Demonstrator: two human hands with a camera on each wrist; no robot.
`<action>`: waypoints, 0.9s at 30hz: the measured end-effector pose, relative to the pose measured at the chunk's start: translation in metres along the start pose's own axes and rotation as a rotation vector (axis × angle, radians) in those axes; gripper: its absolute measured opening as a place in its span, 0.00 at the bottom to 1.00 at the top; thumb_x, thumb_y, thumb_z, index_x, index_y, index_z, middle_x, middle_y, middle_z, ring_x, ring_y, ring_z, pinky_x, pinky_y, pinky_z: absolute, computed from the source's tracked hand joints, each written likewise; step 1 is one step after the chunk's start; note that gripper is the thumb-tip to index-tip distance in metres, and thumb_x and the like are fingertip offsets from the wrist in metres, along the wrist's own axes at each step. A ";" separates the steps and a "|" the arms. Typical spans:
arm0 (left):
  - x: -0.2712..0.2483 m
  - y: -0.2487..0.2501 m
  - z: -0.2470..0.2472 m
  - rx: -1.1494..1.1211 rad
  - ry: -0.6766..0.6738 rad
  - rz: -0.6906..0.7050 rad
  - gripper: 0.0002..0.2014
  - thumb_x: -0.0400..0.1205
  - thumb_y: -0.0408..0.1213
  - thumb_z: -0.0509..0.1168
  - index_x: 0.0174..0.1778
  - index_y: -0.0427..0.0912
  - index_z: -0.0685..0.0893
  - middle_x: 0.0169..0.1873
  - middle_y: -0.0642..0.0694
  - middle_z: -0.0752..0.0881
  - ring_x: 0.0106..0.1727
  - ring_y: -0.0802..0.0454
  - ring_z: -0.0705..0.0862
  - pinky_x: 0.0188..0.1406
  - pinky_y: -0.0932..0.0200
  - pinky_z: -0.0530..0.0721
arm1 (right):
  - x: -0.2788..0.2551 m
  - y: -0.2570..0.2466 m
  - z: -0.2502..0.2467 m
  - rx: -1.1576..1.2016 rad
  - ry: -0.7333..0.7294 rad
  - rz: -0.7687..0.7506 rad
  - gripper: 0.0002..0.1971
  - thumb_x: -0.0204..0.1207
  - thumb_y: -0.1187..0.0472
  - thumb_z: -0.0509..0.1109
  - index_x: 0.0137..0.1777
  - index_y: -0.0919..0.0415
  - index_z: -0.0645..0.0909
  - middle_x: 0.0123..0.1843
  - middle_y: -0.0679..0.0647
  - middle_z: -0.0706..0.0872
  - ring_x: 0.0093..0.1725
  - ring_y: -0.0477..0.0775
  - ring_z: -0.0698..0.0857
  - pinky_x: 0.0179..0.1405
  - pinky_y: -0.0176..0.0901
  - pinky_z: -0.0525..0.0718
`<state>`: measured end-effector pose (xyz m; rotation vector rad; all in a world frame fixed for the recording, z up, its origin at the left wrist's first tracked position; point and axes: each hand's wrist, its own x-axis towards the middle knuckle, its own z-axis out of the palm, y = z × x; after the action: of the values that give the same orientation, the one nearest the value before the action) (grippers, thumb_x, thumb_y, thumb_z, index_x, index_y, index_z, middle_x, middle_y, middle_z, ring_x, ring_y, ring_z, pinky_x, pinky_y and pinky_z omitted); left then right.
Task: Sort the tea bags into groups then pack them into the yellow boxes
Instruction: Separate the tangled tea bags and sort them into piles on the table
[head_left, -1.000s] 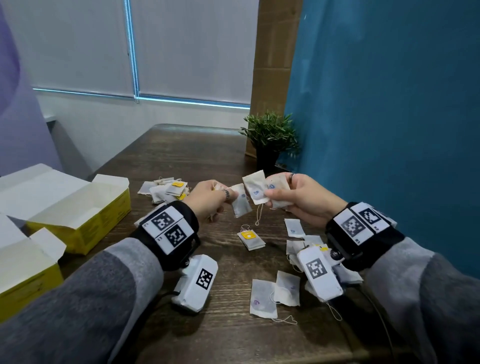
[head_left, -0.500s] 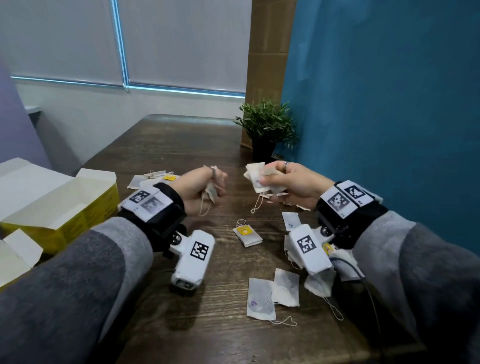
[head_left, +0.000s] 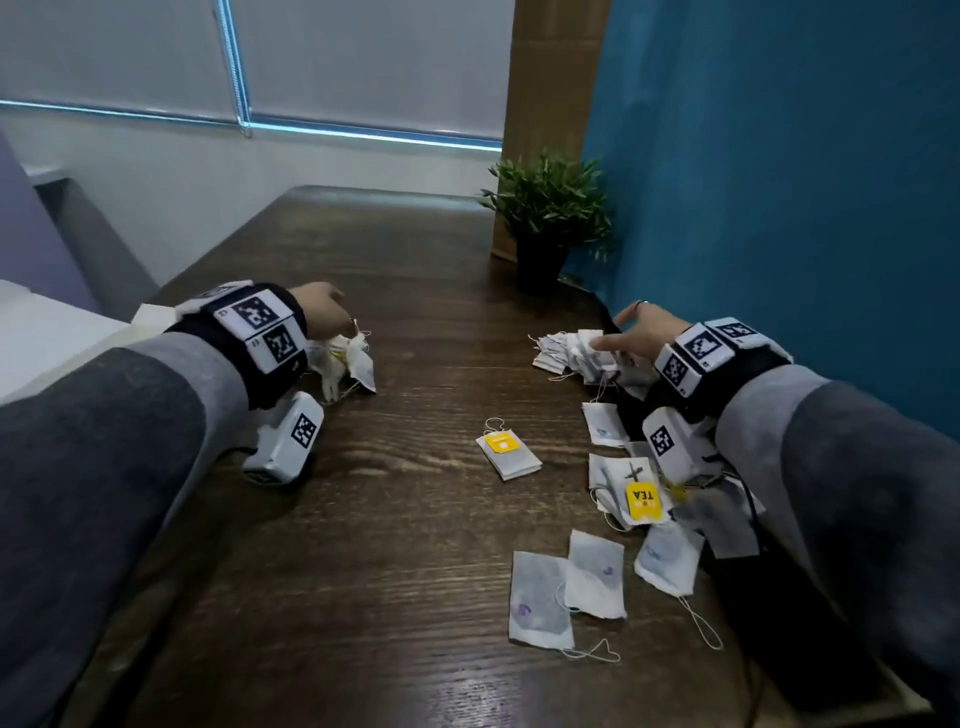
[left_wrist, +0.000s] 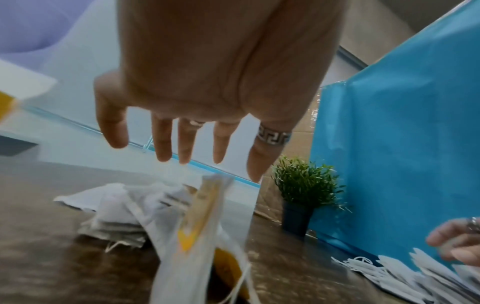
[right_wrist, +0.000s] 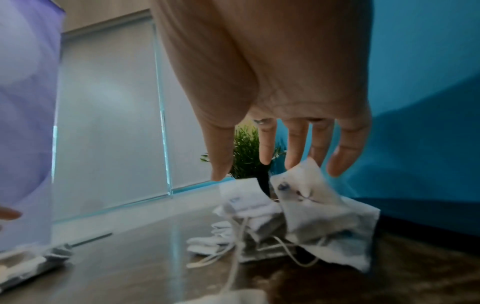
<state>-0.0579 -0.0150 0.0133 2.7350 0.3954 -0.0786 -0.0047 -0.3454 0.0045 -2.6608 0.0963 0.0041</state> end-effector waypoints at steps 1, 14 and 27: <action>-0.002 0.001 0.001 0.001 0.023 -0.001 0.30 0.80 0.39 0.66 0.78 0.36 0.66 0.77 0.40 0.68 0.78 0.42 0.66 0.73 0.55 0.64 | -0.001 -0.001 -0.002 -0.046 0.008 -0.009 0.29 0.71 0.44 0.73 0.68 0.58 0.73 0.68 0.59 0.78 0.67 0.59 0.76 0.52 0.43 0.70; -0.086 0.077 0.051 0.033 -0.359 0.422 0.24 0.82 0.28 0.61 0.75 0.46 0.71 0.71 0.47 0.76 0.71 0.51 0.75 0.62 0.63 0.70 | -0.073 -0.012 0.003 -0.635 -0.357 -0.307 0.19 0.78 0.63 0.62 0.69 0.52 0.76 0.59 0.49 0.83 0.57 0.50 0.81 0.54 0.39 0.78; -0.086 0.085 0.072 0.142 -0.461 0.490 0.12 0.75 0.45 0.72 0.49 0.49 0.80 0.48 0.49 0.81 0.46 0.54 0.77 0.45 0.59 0.75 | -0.057 0.002 0.014 -0.455 -0.379 -0.342 0.09 0.72 0.60 0.74 0.35 0.51 0.77 0.36 0.45 0.80 0.42 0.45 0.79 0.31 0.31 0.73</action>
<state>-0.1169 -0.1401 -0.0142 2.7490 -0.4186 -0.6061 -0.0612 -0.3372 -0.0074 -3.0307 -0.5418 0.4662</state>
